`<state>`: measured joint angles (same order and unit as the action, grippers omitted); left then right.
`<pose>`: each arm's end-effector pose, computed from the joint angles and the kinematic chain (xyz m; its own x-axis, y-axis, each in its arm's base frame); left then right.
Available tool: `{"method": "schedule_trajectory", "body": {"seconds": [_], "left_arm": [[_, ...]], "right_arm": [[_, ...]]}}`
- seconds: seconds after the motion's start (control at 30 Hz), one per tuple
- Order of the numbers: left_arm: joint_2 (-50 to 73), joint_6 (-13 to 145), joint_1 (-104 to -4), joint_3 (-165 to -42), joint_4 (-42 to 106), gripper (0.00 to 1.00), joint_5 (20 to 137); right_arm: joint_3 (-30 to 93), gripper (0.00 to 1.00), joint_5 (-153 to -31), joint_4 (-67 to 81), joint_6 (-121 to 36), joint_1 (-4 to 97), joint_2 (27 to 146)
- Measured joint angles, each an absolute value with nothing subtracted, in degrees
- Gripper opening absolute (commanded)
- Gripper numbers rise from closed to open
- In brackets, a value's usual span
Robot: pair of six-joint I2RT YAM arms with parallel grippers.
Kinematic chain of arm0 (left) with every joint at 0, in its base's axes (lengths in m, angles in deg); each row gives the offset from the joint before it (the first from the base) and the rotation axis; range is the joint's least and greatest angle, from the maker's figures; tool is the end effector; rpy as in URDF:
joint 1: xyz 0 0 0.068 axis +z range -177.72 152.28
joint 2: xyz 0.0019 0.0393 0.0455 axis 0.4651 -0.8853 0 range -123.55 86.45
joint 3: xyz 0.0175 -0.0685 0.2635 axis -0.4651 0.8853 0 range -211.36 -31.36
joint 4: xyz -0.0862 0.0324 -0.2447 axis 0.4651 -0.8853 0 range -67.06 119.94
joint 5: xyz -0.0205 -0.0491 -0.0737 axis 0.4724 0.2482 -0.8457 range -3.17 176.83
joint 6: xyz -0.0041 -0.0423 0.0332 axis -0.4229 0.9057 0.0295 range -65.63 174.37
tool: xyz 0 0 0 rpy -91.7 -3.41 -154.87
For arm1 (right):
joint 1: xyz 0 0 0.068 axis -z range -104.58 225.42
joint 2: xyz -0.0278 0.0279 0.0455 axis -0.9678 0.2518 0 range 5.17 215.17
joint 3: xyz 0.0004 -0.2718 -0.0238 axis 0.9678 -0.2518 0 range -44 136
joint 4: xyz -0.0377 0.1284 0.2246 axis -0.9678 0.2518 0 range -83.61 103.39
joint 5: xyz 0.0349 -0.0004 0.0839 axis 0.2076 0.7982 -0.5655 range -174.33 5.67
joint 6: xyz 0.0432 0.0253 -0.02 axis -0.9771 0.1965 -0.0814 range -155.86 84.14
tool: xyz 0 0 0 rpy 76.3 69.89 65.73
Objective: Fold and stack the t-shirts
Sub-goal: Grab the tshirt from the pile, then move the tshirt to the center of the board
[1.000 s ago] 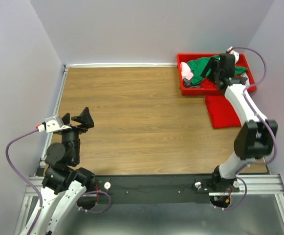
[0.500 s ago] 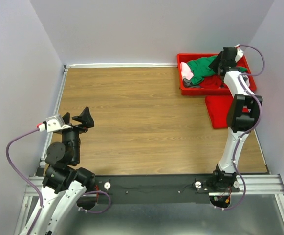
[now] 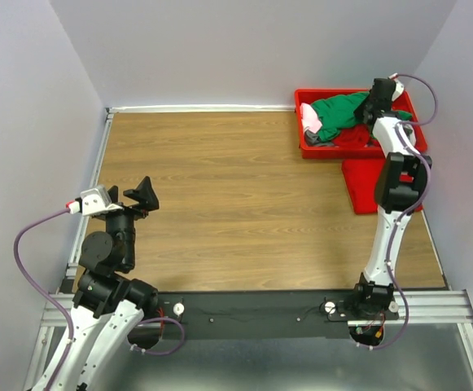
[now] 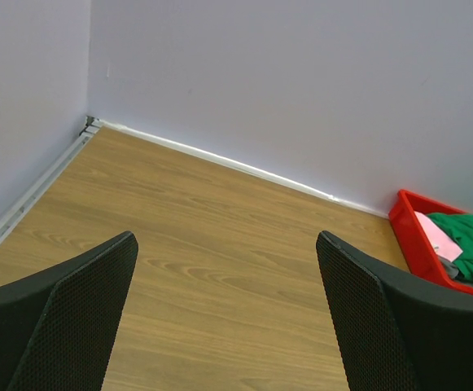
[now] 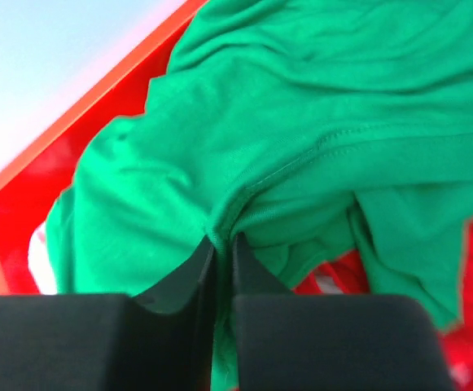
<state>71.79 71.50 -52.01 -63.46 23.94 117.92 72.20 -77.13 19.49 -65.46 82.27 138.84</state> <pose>0.0829 -0.0173 0.3316 0.2048 -0.3691 -0.9065 -0.0511 0.9209 -0.3865 0.5437 -0.0698 0.2326 -0.3274 0.5331 -0.7801 0.4457 0.8151 0.3700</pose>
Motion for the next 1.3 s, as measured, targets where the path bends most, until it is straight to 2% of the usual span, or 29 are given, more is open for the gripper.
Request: {"method": "schedule_trajectory", "body": {"seconds": [0.13, 0.37, 0.67, 0.77, 0.97, 1.13, 1.3], "left_arm": [[71.7, 71.5, -51.4, -63.5, 24.2, 0.99, 117.5], [72.1, 71.3, -51.0, -63.5, 24.6, 0.98, 115.9], [74.6, 71.3, -51.0, -63.5, 24.7, 0.98, 115.4], [75.1, 71.3, -51.0, -63.5, 24.7, 0.98, 115.2], [75.8, 71.3, -51.0, -63.5, 24.6, 0.98, 114.6], [75.6, 71.3, -51.0, -63.4, 24.7, 0.98, 113.1], [73.0, 71.3, -51.0, -63.4, 25.2, 0.98, 111.4]], "right_arm": [[66.7, 0.01, -77.1, 19.9, -63.5, 82.3, 131.6], [60.7, 0.01, -75.3, 20.2, -56.6, 82.3, 110.4], [57.9, 0.01, -75.9, 19.4, -50.7, 82.3, 95.7], [54.4, 0.01, -79.0, 20.4, -49.7, 82.3, 91.6], [48.1, 0.01, -92.5, 27.4, -46.7, 82.1, 81.8], [43.8, 0.01, -101.8, 32.6, -44.1, 75.7, 75.5], [36.7, 0.01, -105.1, 35.6, -43.3, 63.0, 77.4]]}}
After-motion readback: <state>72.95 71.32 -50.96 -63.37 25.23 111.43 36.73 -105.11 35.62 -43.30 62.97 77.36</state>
